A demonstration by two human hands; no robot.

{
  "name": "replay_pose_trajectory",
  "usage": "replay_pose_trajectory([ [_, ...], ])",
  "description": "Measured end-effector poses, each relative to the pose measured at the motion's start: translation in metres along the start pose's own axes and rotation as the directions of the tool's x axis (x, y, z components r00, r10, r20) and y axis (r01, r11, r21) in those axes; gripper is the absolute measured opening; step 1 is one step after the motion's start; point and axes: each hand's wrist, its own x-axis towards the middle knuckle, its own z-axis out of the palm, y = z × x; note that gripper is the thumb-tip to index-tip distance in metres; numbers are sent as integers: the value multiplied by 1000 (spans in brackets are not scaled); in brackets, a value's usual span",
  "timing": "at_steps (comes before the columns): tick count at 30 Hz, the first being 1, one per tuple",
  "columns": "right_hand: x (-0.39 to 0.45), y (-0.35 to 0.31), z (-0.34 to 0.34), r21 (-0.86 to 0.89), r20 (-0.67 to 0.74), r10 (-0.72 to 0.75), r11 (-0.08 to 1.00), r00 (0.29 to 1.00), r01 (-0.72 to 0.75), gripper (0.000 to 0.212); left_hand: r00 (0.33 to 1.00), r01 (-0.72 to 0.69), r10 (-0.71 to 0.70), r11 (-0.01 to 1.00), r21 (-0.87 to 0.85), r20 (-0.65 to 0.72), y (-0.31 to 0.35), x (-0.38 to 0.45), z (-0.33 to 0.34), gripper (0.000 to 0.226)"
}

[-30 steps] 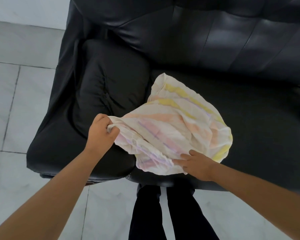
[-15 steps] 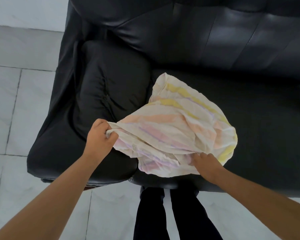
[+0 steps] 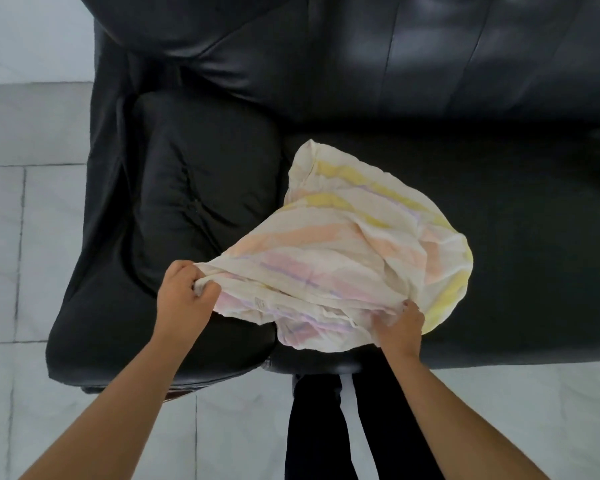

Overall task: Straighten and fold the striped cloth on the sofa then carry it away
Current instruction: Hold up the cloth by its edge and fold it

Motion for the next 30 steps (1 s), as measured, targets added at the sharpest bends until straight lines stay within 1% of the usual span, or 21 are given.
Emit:
replay_pose_trajectory([
  [1,4,-1,2,44,-6,53,998,999,-53,44,1000,1,-1,1000,3,-1,0,0,0,14],
  [2,6,-2,2,28,-11,79,997,997,-79,34,1000,0,0,1000,5,2,-1,0,-1,14],
  [3,6,-2,2,-9,-39,61,998,997,-62,27,1000,-2,2,1000,3,2,-1,0,-2,17],
  [5,0,0,2,-61,-102,-23,998,995,17,19,1000,-3,3,1000,-6,2,-1,-2,-2,22],
  [7,-8,5,5,-58,-126,-105,993,986,98,12,1000,8,-8,1000,-15,5,-1,-3,0,21],
  [9,-16,5,12,-48,-101,-156,987,983,151,16,1000,17,-16,1000,-12,13,-1,-4,2,20],
  [11,-18,6,24,-121,-33,-238,965,971,233,15,1000,19,-19,1000,-20,18,-1,-4,4,20],
  [12,-20,5,29,-173,0,-248,954,969,244,14,1000,20,-20,999,-24,19,-1,-4,4,20],
  [14,-22,1,37,-274,30,-206,939,978,206,34,1000,20,-19,1000,-20,22,-2,-3,2,17],
  [15,-21,0,40,-317,37,-209,925,977,210,43,1000,19,-19,1000,-14,24,-4,-2,0,15],
  [17,-15,1,43,-417,53,-266,870,962,264,53,999,13,-13,1000,2,36,-6,-1,-3,13],
  [18,-11,0,42,-451,59,-280,849,958,276,55,999,4,-5,1000,10,41,-6,0,-6,13],
  [21,1,-7,32,-416,99,-252,868,963,270,47,999,-29,28,999,30,45,-7,4,-13,13],
  [24,9,0,22,-412,200,-337,823,920,391,30,998,-42,41,998,39,41,-9,6,-15,21],
  [25,11,3,18,-427,212,-344,809,915,404,28,998,-43,42,998,43,40,-9,7,-15,23],
  [28,18,11,9,-503,165,-300,794,940,342,29,999,-36,34,998,52,38,-9,9,-14,28],
  [29,19,13,9,-516,143,-274,800,951,308,31,999,-36,34,998,52,36,-9,9,-14,29],
  [30,20,14,11,-492,114,-233,831,966,259,32,999,-38,36,998,54,33,-8,9,-14,29],
])
